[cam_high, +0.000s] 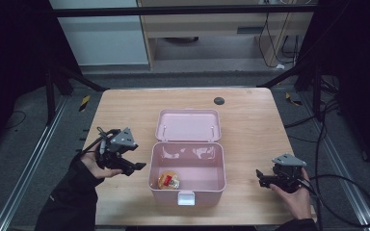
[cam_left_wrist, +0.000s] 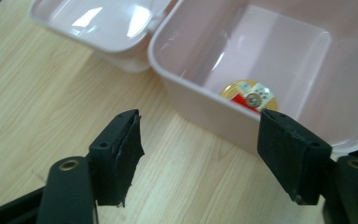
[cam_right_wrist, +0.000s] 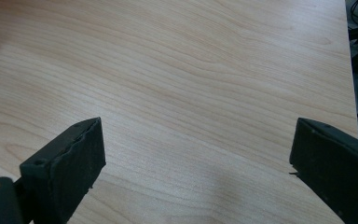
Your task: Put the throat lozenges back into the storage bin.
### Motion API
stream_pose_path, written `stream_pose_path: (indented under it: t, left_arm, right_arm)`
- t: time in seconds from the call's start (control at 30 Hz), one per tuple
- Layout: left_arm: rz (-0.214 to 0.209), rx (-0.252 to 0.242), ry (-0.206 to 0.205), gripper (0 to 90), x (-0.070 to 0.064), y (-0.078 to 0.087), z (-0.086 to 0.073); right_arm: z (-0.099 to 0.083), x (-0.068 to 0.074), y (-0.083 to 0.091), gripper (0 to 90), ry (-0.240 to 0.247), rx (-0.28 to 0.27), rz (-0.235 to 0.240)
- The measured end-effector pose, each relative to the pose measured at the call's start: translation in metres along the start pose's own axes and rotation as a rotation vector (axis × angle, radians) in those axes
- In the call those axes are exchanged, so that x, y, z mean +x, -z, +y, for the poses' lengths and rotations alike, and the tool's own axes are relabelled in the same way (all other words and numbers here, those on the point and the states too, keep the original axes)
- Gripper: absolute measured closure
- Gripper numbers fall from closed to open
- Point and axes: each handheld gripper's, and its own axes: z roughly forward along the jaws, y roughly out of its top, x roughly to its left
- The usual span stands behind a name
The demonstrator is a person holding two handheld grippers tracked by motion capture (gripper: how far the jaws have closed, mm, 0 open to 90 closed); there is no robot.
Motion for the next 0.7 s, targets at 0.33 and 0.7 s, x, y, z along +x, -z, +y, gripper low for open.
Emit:
stream_pose_path:
  t: [0.33,0.7]
  left_arm:
    - [0.121,-0.065,0.198,31.0,0.01,-0.013,-0.05]
    - [0.266,-0.104,0.391,27.0,0.014,-0.034,-0.1]
  right_arm:
    - [-0.002,-0.001,-0.001,3.3,-0.007,0.002,-0.017]
    - [-0.005,-0.005,-0.001,2.8,-0.03,0.005,-0.038]
